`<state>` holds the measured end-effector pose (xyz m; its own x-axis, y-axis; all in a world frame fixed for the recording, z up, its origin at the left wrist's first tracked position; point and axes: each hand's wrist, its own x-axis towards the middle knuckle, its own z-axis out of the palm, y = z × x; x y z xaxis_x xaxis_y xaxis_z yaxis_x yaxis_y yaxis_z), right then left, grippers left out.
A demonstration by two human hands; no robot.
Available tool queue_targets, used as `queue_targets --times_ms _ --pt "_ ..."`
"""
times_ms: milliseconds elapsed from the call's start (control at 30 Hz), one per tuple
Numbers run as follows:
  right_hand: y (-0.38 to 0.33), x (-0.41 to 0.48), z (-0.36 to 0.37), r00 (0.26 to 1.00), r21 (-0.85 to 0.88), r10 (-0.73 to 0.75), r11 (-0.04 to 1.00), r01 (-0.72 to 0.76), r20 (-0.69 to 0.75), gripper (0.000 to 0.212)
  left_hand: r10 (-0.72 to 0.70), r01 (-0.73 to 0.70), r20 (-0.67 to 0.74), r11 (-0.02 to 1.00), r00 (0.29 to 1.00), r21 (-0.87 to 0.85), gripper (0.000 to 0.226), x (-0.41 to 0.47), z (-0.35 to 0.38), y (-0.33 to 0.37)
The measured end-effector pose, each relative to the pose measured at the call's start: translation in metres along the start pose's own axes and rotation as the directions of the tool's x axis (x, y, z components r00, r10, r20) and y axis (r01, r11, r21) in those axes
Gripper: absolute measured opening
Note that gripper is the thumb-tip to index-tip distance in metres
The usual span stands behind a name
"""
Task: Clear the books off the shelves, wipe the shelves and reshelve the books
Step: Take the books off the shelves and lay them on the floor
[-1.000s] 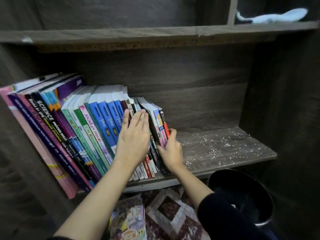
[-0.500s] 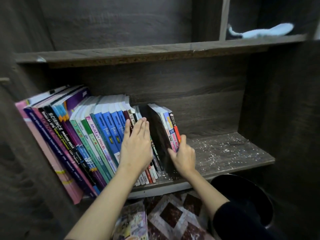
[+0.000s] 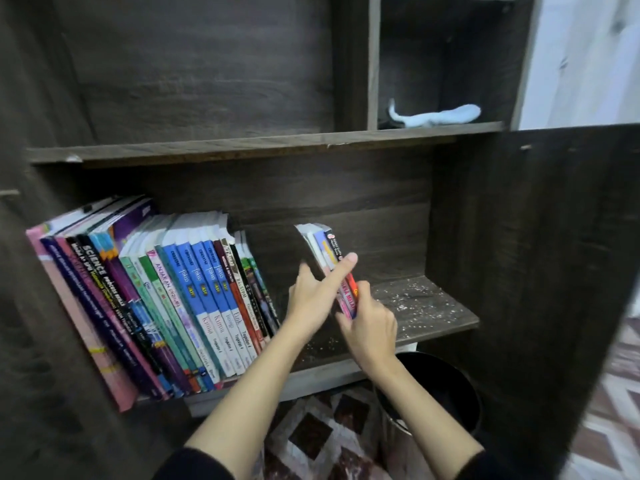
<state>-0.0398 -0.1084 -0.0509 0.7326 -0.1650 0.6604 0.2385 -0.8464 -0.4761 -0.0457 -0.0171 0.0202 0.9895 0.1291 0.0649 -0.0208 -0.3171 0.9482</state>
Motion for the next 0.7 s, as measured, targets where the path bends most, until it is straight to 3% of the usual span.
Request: queue_targets --times_ms 133,233,433,567,700 --pt "0.005 -0.01 -0.008 0.992 -0.106 -0.09 0.991 0.08 -0.088 0.062 0.01 -0.013 -0.093 1.0 0.996 -0.025 0.064 -0.013 0.024 0.005" --pt "0.011 -0.017 -0.011 0.98 -0.148 -0.138 0.982 0.117 -0.142 0.066 0.012 -0.015 -0.213 1.0 0.977 -0.011 0.043 -0.017 0.033 0.004" --pt "0.022 -0.026 -0.01 0.964 -0.165 -0.205 0.97 0.178 -0.169 0.068 0.039 -0.053 -0.283 0.998 0.958 -0.04 0.03 -0.021 0.041 0.001" --pt "0.026 -0.025 -0.027 0.965 -0.102 -0.257 0.963 0.251 -0.047 0.064 0.065 -0.1 -0.258 0.987 0.964 -0.125 0.022 -0.013 0.031 -0.005" --pt "0.035 -0.01 -0.067 0.922 0.201 -0.252 0.959 0.198 0.295 0.073 0.092 -0.133 -0.159 0.954 0.983 -0.27 0.02 -0.006 0.014 -0.01"
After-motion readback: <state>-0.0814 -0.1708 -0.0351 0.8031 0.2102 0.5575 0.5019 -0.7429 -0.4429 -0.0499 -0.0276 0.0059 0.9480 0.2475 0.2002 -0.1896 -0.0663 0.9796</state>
